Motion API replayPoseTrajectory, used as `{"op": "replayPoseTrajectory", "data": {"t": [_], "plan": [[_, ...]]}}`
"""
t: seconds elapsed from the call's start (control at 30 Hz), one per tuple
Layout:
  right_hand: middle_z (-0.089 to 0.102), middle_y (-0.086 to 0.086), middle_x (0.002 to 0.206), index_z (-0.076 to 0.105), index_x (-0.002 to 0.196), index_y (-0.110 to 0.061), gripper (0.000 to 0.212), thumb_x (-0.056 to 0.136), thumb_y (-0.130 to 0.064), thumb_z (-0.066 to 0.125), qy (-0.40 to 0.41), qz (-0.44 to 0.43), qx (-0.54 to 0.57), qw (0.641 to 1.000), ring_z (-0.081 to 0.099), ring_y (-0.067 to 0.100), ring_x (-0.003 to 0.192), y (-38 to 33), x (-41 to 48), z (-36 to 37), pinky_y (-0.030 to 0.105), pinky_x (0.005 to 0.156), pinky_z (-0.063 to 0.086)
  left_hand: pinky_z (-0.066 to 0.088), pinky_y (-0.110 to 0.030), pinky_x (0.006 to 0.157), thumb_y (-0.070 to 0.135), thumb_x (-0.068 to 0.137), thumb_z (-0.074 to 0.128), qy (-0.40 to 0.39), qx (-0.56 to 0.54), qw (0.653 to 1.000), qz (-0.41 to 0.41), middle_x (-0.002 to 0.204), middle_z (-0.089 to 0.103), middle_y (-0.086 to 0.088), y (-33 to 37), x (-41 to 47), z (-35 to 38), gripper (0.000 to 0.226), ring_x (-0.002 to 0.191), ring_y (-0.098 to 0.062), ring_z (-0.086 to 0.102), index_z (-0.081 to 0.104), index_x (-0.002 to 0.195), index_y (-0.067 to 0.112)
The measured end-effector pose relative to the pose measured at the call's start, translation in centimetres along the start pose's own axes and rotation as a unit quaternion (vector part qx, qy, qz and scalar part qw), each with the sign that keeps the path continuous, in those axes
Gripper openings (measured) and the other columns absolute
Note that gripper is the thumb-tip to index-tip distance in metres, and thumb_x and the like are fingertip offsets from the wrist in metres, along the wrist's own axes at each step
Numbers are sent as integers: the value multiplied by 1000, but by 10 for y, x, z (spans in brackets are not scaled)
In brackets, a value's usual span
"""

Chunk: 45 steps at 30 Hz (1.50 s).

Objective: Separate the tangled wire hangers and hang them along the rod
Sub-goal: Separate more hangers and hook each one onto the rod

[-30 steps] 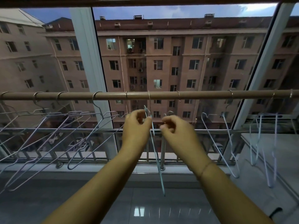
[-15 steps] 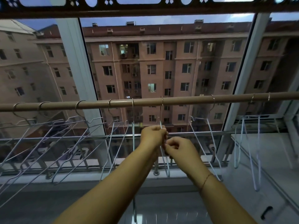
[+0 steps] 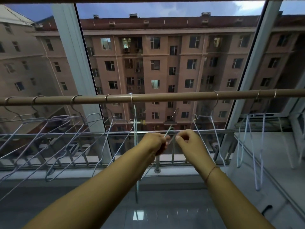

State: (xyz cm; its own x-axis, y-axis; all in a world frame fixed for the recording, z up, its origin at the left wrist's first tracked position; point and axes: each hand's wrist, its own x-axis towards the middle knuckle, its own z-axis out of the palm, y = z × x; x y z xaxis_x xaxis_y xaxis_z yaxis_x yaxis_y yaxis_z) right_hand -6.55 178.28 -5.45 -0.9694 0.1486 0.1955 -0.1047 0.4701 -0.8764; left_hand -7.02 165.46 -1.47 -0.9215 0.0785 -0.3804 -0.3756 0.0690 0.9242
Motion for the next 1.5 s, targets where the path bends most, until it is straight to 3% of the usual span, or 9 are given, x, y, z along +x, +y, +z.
{"op": "replayPoseTrajectory", "data": {"t": [0.2,0.37,0.47,0.63,0.77,0.87,1.13,1.37,1.5], "plan": [[38,-1,138,41,132,-23,47,87,-21,56,-53,-61,-183,980,31,20,129,21,-10,-16,31,103,29,34,-20,53,9,98,39,-70,125,989,26,70,58,-1,-31,-7,-14,27,61,-11,49,65,94,14],[63,-4,101,60,99,-25,12,90,-23,52,-128,-65,-223,964,57,13,96,26,-26,-32,28,84,46,40,-19,65,7,97,42,-47,178,982,39,89,62,-4,-49,-7,-24,29,82,-11,54,67,84,16],[69,-2,73,62,81,-22,14,91,-23,52,-159,-46,-193,967,63,11,71,20,-36,-40,35,75,53,40,-26,81,10,96,46,-6,174,983,59,106,63,-7,-55,-6,-23,23,94,-15,55,67,90,16],[61,5,55,64,82,-14,16,91,-14,52,-117,-14,7,993,60,16,50,-1,-61,-47,31,58,57,43,-9,45,22,81,71,139,125,971,150,111,50,-5,-53,-17,-11,28,86,-14,53,55,104,19],[55,1,53,63,84,-23,17,92,-18,49,-63,-50,32,996,55,11,49,-26,-75,-43,23,52,52,50,-24,68,31,79,72,16,43,979,199,82,68,-2,-38,-36,1,17,78,-13,64,67,87,18],[56,-1,59,63,93,-22,20,95,-19,43,-29,-63,23,997,54,8,50,-45,-72,-33,19,50,47,49,-18,63,29,85,65,-58,10,975,212,63,67,8,-19,-48,4,15,61,0,61,74,79,19],[59,5,64,60,105,-12,26,95,-9,37,-45,-46,68,996,53,12,52,-78,-43,4,16,50,47,47,-15,49,13,91,55,3,-48,979,198,63,56,-4,16,-39,-19,17,50,-8,54,71,95,8],[65,6,73,60,110,-14,26,93,-11,40,-67,-11,51,996,60,13,57,-77,-30,34,31,63,57,41,-13,36,10,93,50,16,-56,986,155,63,53,-9,10,-31,-39,21,34,-4,49,68,100,2],[68,5,86,64,92,-16,24,92,-16,40,-72,-16,15,997,65,18,80,-66,-34,36,42,77,56,47,-19,50,21,92,55,35,32,985,166,77,63,-7,0,-23,-43,20,62,-8,62,65,99,6]]}}
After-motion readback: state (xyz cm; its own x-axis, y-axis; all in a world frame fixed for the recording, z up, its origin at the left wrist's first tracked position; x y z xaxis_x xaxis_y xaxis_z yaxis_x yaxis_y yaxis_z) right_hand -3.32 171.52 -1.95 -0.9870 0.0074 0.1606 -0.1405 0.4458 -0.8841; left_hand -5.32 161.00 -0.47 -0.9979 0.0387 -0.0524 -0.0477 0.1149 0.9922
